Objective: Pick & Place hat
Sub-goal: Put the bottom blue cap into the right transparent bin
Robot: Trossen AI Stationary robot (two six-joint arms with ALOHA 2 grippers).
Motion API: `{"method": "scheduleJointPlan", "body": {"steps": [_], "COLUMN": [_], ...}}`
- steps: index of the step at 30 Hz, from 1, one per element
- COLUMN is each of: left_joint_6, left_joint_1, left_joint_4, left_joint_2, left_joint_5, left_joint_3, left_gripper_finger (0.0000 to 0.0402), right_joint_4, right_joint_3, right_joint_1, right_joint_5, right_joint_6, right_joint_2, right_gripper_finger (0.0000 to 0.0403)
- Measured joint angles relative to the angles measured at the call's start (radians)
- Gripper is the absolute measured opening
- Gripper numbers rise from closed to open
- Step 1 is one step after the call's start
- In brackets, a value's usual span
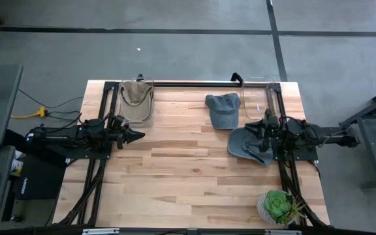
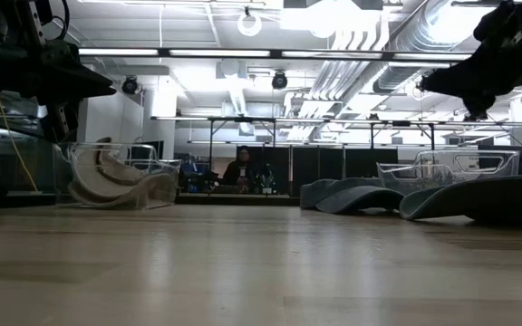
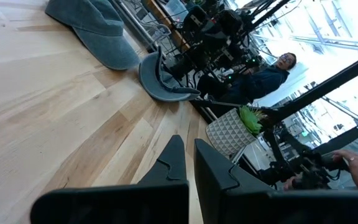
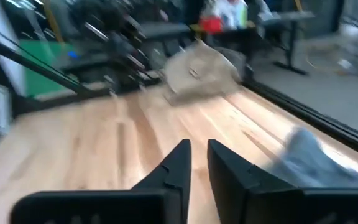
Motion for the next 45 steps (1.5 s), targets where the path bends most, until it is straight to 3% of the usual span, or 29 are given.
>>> {"method": "scheduleJointPlan", "body": {"steps": [5,16,29,40,45], "left_joint_6": [0.0,0.0,0.0,0.0,0.0], "left_joint_1": [0.0,0.0,0.0,0.0,0.0], "left_joint_4": [0.0,0.001,0.001,0.0,0.001], "left_joint_2": [0.0,0.0,0.0,0.0,0.0], "left_joint_5": [0.0,0.0,0.0,0.0,0.0], "left_joint_3": [0.0,0.0,0.0,0.0,0.0], "left_gripper_finger": [0.0001,0.0001,0.0001,0.0001,0.0001], "right_joint_4": [-0.077,-0.159,-0.49,-0.605,-0.645], "right_joint_3": [0.107,0.356,0.676,0.694,0.694], "right_joint_1": [0.0,-0.029,-0.112,-0.082,-0.038], "right_joint_5": [0.09,0.087,0.081,-0.123,-0.156], "right_joint_6": [0.1,0.118,0.196,0.255,0.401], "right_joint_2": [0.084,0.43,0.732,0.845,0.849], "right_gripper_finger": [0.0103,0.0177,0.0182,0.0182,0.0182]}}
